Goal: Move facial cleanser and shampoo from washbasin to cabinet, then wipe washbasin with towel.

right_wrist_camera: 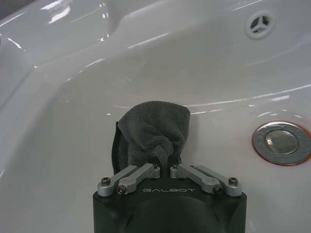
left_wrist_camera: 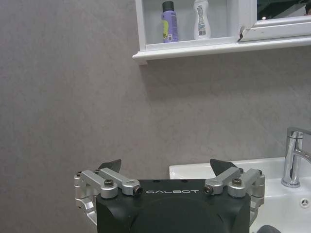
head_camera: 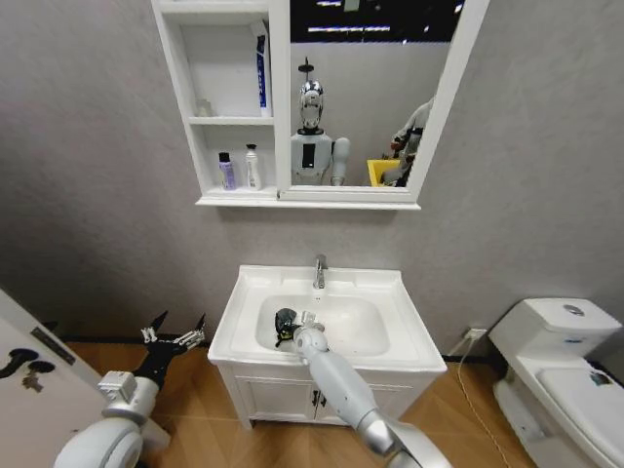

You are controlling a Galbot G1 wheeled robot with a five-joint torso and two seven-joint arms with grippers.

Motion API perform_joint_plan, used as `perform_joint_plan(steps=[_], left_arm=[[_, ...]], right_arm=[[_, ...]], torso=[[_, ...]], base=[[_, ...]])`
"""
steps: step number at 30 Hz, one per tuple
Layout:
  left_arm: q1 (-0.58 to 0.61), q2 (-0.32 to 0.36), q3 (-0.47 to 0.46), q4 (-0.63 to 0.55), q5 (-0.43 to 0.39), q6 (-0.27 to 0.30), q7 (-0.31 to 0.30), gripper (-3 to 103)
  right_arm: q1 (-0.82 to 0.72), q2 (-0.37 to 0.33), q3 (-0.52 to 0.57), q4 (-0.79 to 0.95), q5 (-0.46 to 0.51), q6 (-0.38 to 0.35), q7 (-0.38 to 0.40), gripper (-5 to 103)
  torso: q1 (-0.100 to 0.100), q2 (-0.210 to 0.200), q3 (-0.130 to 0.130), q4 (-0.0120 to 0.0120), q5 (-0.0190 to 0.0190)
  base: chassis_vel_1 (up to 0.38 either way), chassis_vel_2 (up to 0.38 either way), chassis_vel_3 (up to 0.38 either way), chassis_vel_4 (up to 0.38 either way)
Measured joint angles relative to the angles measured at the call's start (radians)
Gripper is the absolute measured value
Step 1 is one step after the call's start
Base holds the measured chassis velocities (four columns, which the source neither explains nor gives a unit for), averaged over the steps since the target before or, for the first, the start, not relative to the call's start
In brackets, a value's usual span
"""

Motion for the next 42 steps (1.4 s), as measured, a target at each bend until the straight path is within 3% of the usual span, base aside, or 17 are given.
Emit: perform_joint_plan(steps=[2, 5, 6, 13, 24, 26, 30, 32, 33, 38, 42], left_arm=[[0.000, 0.000, 0.000, 0.000, 0.000, 0.000, 0.000, 100], [0.000, 0.000, 0.000, 0.000, 0.000, 0.000, 0.000, 100], [0.000, 0.000, 0.000, 0.000, 0.000, 0.000, 0.000, 100], [0.000, 0.000, 0.000, 0.000, 0.000, 0.000, 0.000, 100], [0.000, 0.000, 0.000, 0.000, 0.000, 0.000, 0.000, 100], [0.000, 0.000, 0.000, 0.000, 0.000, 0.000, 0.000, 100], [0.000, 0.000, 0.000, 0.000, 0.000, 0.000, 0.000, 100], [0.000, 0.000, 0.000, 0.000, 0.000, 0.000, 0.000, 100], [0.000, 0.000, 0.000, 0.000, 0.000, 0.000, 0.000, 100], [0.000, 0.000, 0.000, 0.000, 0.000, 0.000, 0.000, 100], [0.000, 0.000, 0.000, 0.000, 0.000, 0.000, 0.000, 100]], right_arm=[[-0.009, -0.008, 0.007, 0.015, -0.006, -0.005, 0.020, 4], [-0.038, -0.110, 0.013, 0.072, -0.001, -0.020, 0.075, 4], [-0.038, -0.110, 0.013, 0.072, -0.001, -0.020, 0.075, 4], [-0.104, -0.281, 0.004, 0.247, 0.041, -0.048, 0.163, 4], [-0.246, -0.421, 0.067, 0.465, 0.034, -0.068, 0.216, 4], [-0.284, -0.477, 0.107, 0.495, -0.014, -0.048, 0.195, 4], [-0.315, -0.520, 0.152, 0.529, -0.090, -0.011, 0.154, 4], [-0.329, -0.554, 0.199, 0.540, -0.154, 0.046, 0.106, 4], [-0.329, -0.554, 0.199, 0.540, -0.154, 0.046, 0.106, 4], [-0.314, -0.570, 0.268, 0.495, -0.228, 0.187, 0.006, 4], [-0.265, -0.573, 0.282, 0.436, -0.234, 0.239, -0.068, 4]], torso=[[0.000, 0.000, 0.000, 0.0004, 0.0004], [0.000, 0.000, 0.000, 0.0001, 0.0000], [0.000, 0.000, 0.000, 0.0001, 0.0000], [0.000, 0.000, 0.000, -0.0002, 0.0003], [0.000, 0.000, 0.000, 0.0001, 0.0003], [0.000, 0.000, 0.000, -0.0004, 0.0003], [0.000, 0.000, 0.000, 0.0001, 0.0005], [0.000, 0.000, 0.000, 0.0001, 0.0000], [0.000, 0.000, 0.000, 0.0001, 0.0000], [0.000, 0.000, 0.000, -0.0002, 0.0002], [0.000, 0.000, 0.000, -0.0002, 0.0002]], base=[[0.000, 0.000, 0.000, 0.000], [0.000, 0.000, 0.000, 0.000], [0.000, 0.000, 0.000, 0.000], [0.000, 0.000, 0.000, 0.000], [0.000, 0.000, 0.000, 0.000], [0.000, 0.000, 0.000, 0.000], [0.000, 0.000, 0.000, 0.000], [0.000, 0.000, 0.000, 0.000], [0.000, 0.000, 0.000, 0.000], [0.000, 0.000, 0.000, 0.000], [0.000, 0.000, 0.000, 0.000]])
